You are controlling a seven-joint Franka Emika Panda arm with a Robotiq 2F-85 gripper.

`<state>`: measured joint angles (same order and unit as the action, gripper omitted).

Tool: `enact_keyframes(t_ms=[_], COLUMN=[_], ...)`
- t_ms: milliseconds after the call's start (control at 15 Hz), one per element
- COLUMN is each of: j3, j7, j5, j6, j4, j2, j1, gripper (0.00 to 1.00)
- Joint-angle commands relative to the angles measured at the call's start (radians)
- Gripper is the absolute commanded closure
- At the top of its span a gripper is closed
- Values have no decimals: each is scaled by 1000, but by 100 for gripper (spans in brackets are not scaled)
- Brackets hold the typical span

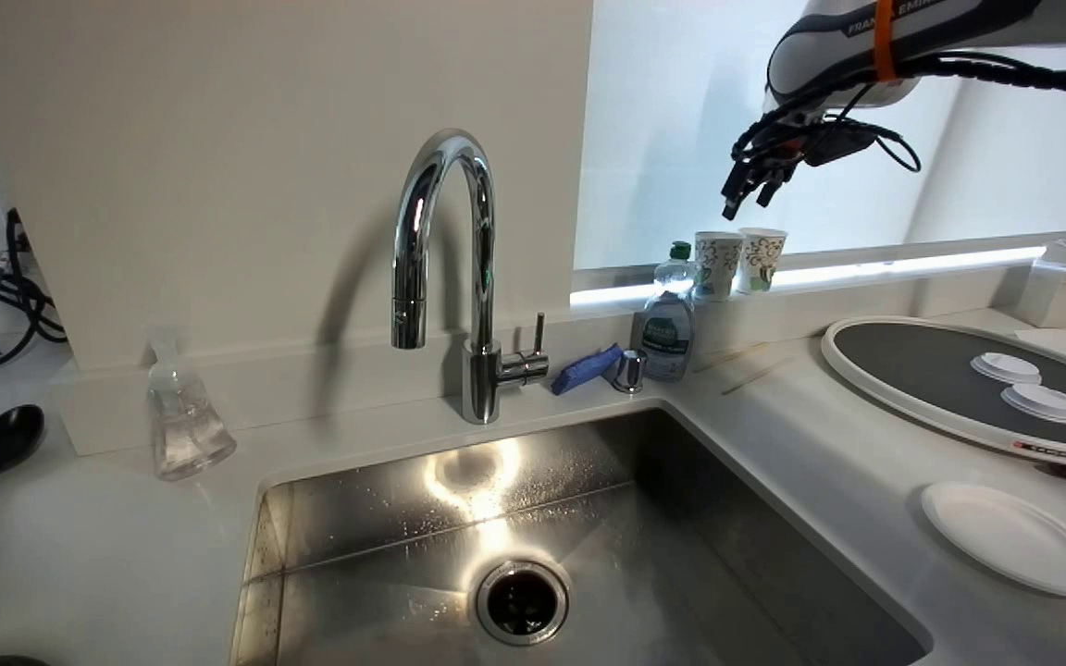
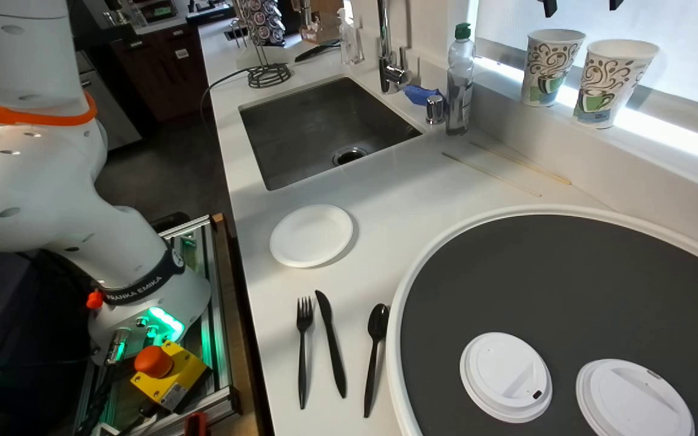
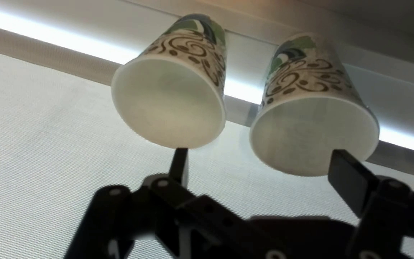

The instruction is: Remove the two paper cups from the window sill and put them inside the sink

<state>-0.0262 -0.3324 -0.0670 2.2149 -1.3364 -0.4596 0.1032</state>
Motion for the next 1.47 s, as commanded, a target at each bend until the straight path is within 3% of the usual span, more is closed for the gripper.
enact_keyframes(t_ms=[0, 1333, 1400], j3=[-16, -12, -11], j7=[45, 74, 75], j5=[-41, -38, -35], j6=[13, 2, 1], j4=[-3, 3, 4], j2=[-12, -62, -65], j1=[-12, -8, -7], gripper=[0, 0, 7])
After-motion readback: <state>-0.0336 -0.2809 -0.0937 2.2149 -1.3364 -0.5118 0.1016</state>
